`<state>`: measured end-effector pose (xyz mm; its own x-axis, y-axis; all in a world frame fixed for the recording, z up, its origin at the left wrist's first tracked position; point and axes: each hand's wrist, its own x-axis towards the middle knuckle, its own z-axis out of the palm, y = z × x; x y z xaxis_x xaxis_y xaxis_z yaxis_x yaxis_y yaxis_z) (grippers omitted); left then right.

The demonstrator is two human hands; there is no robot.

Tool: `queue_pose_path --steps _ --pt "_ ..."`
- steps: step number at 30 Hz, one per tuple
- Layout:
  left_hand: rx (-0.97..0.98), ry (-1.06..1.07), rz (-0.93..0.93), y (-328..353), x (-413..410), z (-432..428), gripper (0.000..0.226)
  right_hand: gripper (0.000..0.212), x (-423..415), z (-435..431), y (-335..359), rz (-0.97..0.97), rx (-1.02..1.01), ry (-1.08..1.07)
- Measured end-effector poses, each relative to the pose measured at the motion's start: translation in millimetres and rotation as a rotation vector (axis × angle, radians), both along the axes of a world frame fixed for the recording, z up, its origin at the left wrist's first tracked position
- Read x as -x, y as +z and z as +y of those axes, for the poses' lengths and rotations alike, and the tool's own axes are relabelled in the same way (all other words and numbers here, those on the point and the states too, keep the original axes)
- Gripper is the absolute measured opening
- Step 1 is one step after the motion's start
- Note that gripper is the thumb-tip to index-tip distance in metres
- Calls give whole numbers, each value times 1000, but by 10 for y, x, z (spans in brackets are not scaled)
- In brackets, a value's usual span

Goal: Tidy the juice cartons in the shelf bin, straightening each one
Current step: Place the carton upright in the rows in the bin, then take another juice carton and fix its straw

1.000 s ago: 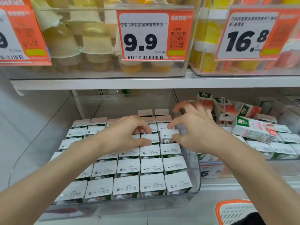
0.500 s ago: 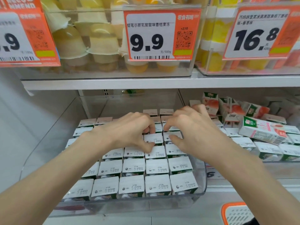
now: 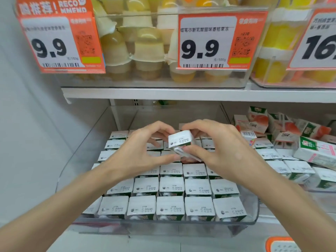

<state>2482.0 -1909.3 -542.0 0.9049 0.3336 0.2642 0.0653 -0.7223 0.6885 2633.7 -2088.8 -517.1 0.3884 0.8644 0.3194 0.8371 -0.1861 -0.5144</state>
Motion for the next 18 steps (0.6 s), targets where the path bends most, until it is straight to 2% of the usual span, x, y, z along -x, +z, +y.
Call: queue_pose_path --steps 2,6,10,13,15,18 --pt "50 9 24 -56 115 2 47 41 55 38 -13 64 -73 0" --pt "197 46 -49 -85 327 23 36 41 242 171 -48 272 -195 -5" --pt "393 106 -83 -31 509 42 36 37 371 322 -64 568 -317 -8" --pt "476 159 -88 -14 587 23 33 28 426 363 -84 753 -336 24" --pt "510 193 -101 -22 607 27 30 25 443 362 -104 800 -309 62" --pt "566 218 -102 -18 608 31 30 29 460 360 -125 755 -289 73"
